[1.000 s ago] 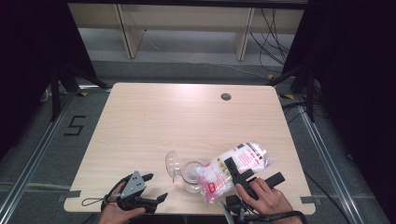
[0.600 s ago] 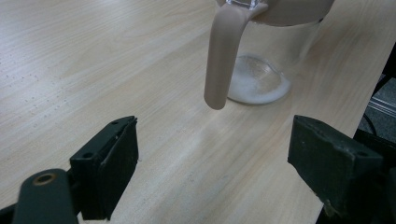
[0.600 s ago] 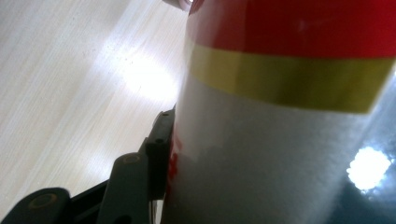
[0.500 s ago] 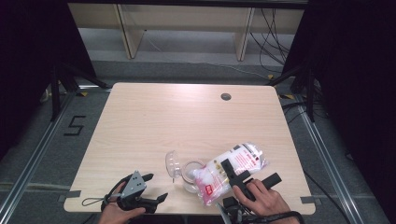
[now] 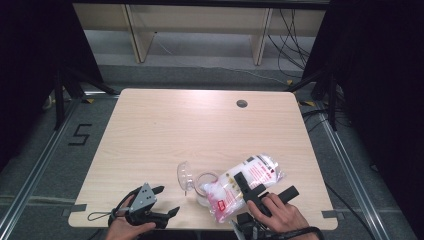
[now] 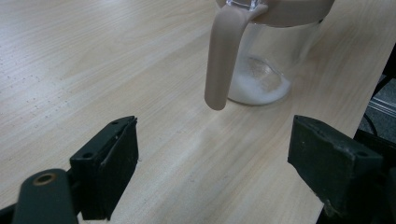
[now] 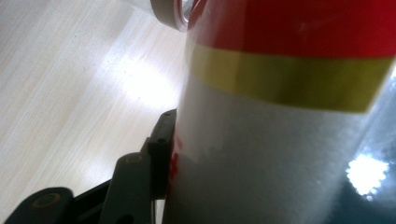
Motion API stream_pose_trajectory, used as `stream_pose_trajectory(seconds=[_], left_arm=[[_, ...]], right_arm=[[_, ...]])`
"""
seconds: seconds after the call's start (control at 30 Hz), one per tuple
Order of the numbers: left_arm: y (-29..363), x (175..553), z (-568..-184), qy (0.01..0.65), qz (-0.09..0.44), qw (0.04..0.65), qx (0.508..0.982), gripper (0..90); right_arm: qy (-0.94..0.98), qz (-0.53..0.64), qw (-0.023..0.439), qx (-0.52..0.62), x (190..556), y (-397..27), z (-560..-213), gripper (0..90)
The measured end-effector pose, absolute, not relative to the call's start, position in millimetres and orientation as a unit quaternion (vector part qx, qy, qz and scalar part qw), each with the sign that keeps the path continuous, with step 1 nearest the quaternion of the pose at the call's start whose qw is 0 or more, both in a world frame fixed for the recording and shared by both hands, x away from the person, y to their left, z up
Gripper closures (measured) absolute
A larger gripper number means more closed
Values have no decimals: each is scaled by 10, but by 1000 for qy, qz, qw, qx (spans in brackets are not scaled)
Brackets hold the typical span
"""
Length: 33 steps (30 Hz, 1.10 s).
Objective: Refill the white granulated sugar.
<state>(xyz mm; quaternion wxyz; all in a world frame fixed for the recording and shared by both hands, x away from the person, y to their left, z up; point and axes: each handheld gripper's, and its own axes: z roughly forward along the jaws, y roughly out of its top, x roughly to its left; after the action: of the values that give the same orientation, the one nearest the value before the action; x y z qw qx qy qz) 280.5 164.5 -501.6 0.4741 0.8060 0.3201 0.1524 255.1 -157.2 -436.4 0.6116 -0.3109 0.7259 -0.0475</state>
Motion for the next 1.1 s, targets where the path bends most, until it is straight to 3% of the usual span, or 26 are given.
stream_pose_trajectory(seconds=[1.1], left_arm=[[1642, 2796, -5008, 321, 154, 474, 805, 158]], right_arm=[[744, -55, 615, -256, 2632, -1825, -4314, 564]])
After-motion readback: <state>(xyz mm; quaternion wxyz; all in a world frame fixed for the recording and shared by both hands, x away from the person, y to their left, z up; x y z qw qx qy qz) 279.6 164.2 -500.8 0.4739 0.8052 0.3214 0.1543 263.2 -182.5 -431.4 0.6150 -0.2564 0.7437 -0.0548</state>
